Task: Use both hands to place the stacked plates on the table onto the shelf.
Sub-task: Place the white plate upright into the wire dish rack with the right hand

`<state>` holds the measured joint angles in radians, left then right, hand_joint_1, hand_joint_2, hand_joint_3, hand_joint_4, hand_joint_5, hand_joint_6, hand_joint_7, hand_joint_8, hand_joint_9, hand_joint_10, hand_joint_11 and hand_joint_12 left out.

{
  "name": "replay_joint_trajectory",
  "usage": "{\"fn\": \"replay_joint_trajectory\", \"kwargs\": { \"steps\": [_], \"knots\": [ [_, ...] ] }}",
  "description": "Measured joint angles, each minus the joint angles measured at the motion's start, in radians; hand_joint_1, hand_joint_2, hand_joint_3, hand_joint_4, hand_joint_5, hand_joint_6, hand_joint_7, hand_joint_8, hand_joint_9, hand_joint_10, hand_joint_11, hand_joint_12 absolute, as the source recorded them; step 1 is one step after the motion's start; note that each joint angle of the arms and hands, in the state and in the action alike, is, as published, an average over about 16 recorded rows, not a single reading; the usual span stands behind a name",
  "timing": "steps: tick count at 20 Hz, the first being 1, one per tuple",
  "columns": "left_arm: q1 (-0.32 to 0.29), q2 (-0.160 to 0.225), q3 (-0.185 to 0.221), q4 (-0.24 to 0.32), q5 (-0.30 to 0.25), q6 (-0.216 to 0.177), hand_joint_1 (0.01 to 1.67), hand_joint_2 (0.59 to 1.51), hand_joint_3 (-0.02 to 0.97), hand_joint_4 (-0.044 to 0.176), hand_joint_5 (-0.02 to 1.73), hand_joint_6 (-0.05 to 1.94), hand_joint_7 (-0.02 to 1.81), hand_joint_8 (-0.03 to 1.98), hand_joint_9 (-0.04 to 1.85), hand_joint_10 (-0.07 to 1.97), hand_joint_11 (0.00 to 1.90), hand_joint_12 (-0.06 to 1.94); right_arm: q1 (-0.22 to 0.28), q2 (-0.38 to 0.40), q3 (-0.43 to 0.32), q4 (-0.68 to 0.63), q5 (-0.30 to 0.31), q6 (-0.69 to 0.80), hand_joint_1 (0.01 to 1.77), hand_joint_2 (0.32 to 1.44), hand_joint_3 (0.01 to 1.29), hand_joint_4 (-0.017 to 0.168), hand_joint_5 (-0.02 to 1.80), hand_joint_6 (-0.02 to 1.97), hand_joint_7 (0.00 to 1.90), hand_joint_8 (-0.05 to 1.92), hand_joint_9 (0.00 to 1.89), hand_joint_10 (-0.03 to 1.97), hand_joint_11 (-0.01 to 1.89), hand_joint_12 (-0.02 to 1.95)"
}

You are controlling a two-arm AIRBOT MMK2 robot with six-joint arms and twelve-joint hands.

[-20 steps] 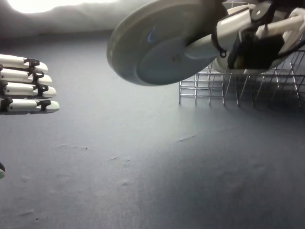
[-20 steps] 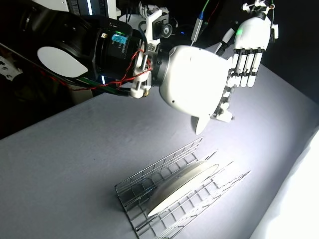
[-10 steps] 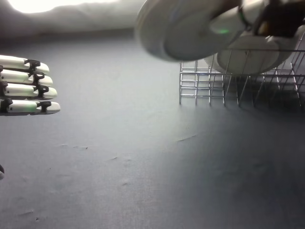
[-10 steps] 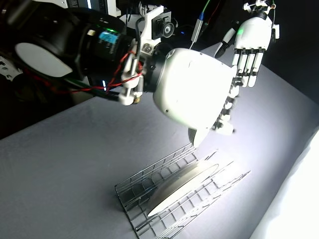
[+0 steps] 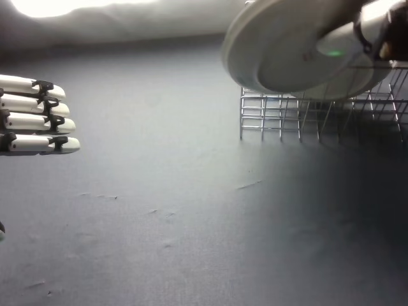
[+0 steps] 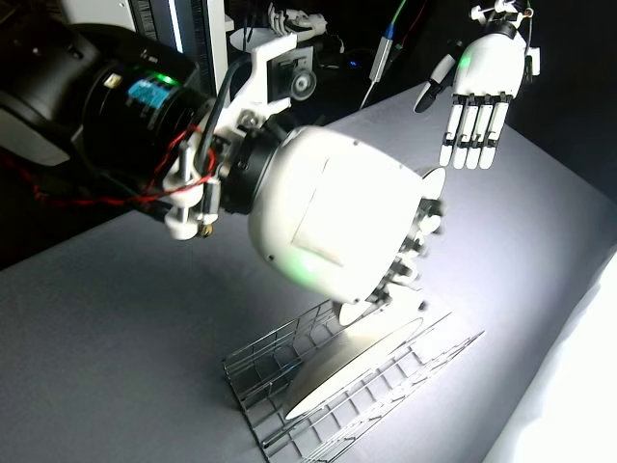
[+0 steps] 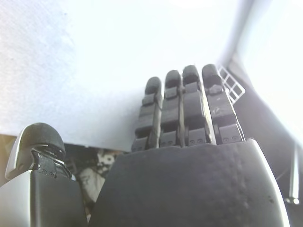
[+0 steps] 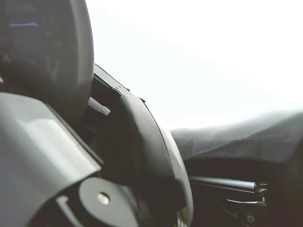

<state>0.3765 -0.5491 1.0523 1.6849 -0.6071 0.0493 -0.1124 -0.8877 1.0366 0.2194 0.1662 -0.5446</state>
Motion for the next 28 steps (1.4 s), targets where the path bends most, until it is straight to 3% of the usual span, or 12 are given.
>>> {"fn": "replay_joint_trajectory", "kwargs": {
  "steps": [28],
  "knots": [
    [0.028,-0.032,0.058,-0.015,-0.013,-0.026,0.01,1.053,0.013,-0.003,0.15,0.01,0.14,0.0,0.13,0.01,0.05,0.2,-0.221,0.032,0.047,-0.064,0.18,-0.019,1.36,1.0,0.01,-0.009,0.93,0.94,1.06,0.82,0.92,1.17,0.53,1.46]
  ]
}}
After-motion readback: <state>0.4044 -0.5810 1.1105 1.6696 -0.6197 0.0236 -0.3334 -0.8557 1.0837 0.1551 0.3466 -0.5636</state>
